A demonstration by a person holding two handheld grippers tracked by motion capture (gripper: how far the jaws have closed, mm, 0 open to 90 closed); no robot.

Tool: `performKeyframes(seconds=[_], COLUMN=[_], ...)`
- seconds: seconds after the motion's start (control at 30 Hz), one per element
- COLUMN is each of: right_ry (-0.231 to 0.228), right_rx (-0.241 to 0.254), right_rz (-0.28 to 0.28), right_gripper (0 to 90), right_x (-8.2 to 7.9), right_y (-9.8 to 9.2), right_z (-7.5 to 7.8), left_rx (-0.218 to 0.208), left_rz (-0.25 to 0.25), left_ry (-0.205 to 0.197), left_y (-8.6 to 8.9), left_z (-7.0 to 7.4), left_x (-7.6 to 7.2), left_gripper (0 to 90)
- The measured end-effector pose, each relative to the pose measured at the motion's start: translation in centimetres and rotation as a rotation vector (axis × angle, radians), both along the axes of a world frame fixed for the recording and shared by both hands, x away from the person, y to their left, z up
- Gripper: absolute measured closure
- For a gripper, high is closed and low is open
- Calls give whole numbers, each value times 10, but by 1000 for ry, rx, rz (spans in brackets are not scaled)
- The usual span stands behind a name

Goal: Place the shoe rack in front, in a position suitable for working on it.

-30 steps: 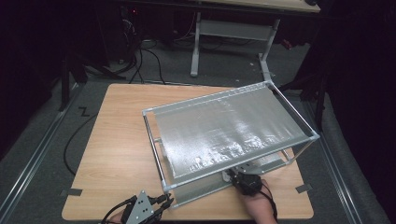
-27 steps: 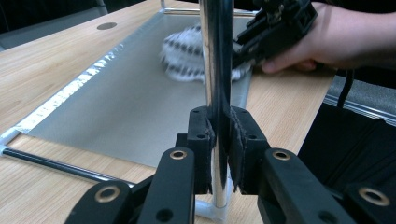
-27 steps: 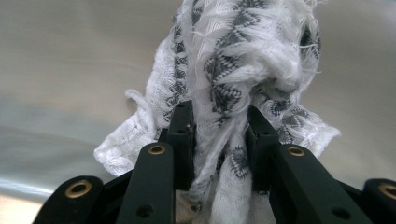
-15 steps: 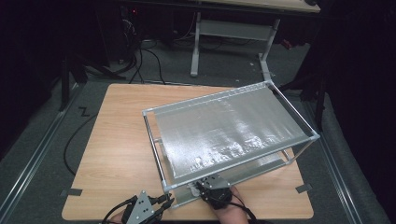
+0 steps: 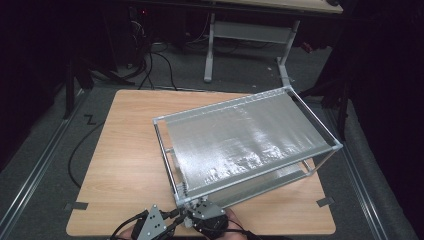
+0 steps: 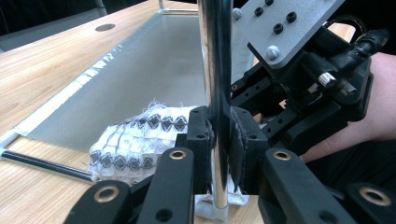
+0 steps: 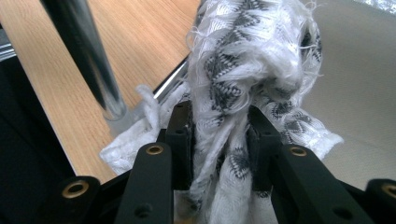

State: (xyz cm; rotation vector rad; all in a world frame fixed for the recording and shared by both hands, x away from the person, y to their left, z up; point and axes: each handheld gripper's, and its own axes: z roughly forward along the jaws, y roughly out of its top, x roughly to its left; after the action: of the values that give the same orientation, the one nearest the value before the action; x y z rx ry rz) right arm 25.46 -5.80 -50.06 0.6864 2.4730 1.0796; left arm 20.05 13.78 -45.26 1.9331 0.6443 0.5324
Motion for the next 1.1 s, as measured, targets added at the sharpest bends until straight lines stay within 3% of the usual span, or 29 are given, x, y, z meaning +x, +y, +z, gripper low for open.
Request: performKeyframes(seconds=[0.13,0.6,0.73,0.8,0.87,0.97,1.0,1.1], right_ry=[15,-19,-7,-32,-10,-41,-21,-18], right_rx=[10,-19,-15,-21,-19,-29,-24,-23], right_rz=[3,-16,-48,-47,-80,-105,-125,-162], right_gripper=[678,683,688,689,690,691,692,692], right_x=[1,3,7,11,13,21,22,29], right_y=[-1,-4,-11,-15,-19,-30,-33,-45], right_z=[0,0,-1,-1,-1,-1,-1,-1], left_rx=[0,5,15,12,16,22,24,24], left_rz=[-4,-6,-13,-10,-9,-1,1,8], left_ry=[0,2,-1,-3,-2,-3,-4,1], left_y=[0,0,1,2,4,8,9,15], left_z=[0,1,1,1,1,2,2,2], left_x=[1,1,1,1,2,2,3,4], left_gripper=[790,790,790,790,790,789,789,789])
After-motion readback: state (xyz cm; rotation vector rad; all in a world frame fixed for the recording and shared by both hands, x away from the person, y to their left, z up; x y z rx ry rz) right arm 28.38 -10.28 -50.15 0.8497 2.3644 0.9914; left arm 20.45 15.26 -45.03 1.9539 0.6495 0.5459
